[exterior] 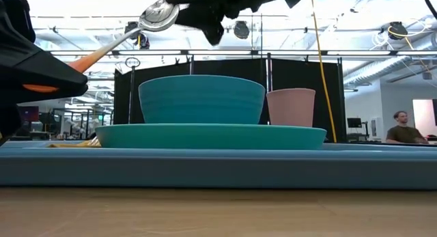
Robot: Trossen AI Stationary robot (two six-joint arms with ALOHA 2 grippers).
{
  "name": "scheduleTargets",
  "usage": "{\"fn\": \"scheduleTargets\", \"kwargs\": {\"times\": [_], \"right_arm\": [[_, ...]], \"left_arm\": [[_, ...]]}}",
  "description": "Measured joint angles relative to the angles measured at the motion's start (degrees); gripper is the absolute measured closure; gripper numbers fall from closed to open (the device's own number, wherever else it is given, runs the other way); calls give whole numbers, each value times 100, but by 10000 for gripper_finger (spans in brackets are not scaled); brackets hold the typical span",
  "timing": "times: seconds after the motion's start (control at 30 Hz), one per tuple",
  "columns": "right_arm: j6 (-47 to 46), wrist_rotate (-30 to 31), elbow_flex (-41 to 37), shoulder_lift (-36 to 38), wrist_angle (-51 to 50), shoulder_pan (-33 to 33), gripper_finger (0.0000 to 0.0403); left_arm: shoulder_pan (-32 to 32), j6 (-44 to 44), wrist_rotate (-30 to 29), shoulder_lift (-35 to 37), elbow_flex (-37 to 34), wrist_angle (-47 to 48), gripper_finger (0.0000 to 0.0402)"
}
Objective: Set up tray
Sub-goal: Put the spoon on top of the yellow napkin beside the fork
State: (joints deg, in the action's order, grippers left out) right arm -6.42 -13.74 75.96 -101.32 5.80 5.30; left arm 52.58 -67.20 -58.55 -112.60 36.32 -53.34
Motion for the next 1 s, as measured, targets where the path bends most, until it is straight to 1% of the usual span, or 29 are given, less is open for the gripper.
{"fn": "scheduleTargets", "kwargs": {"times": [0.13, 0.27, 0.37, 0.53, 0.57, 0.73, 1.0], "right_arm": [[-1, 4, -8, -18, -2, -2, 250], [0, 5, -8, -10, 21, -2, 272], [9, 2, -8, -10, 20, 0, 303], [184, 4, -8, -10, 93, 0, 379], [219, 25, -8, -10, 136, 0, 389], [219, 29, -8, -10, 264, 0, 392], [151, 26, -8, -10, 351, -126, 402]], "left_arm": [[0, -8, -8, 0, 0, 10, 396], [0, -3, -19, 0, 0, 33, 396], [-1, -15, -25, 0, 0, 35, 396], [-4, -33, -77, 0, -2, 37, 396], [-6, -19, -101, 0, -2, 37, 396], [-7, -16, -123, 0, -2, 37, 393], [4, -39, -77, 0, -2, -57, 345]]}}
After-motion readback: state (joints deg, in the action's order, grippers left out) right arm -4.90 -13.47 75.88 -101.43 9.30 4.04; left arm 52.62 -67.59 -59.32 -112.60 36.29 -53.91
